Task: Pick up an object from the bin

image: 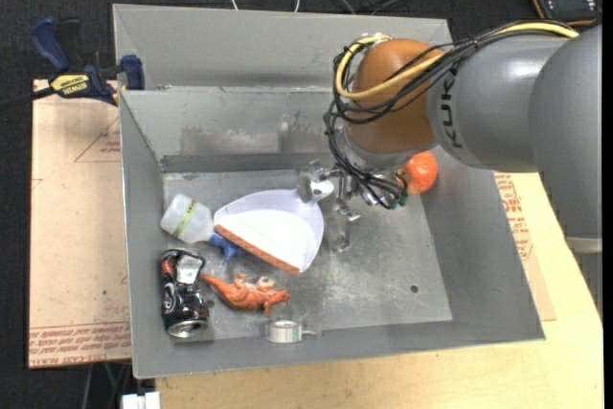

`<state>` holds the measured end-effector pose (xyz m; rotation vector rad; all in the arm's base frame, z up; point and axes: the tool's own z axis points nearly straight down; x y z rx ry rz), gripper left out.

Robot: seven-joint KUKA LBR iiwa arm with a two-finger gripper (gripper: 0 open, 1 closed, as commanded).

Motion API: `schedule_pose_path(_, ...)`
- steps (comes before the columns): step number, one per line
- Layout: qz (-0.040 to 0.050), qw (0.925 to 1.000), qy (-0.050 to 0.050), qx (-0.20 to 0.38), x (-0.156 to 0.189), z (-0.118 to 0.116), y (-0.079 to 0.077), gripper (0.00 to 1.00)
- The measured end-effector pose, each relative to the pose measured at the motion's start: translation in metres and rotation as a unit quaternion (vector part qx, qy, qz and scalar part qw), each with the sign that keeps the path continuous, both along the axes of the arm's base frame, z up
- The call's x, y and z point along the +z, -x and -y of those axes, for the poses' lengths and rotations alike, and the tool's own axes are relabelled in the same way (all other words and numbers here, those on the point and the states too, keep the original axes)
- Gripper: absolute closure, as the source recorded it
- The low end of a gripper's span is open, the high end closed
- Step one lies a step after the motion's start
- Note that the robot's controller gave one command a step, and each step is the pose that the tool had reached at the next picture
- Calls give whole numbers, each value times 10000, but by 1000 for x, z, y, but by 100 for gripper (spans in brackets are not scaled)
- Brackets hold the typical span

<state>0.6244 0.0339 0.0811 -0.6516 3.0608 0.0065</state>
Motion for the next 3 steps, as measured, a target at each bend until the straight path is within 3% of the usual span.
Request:
schedule_pose_path(1, 76, 9797, 30, 2001, -6, 9, -7, 0)
schedule_pose_path(2, 53, 9957, 3, 925, -9, 14, -2, 100)
schedule_pose_path(3, 53, 9957, 3, 923, -9, 14, -2, 100)
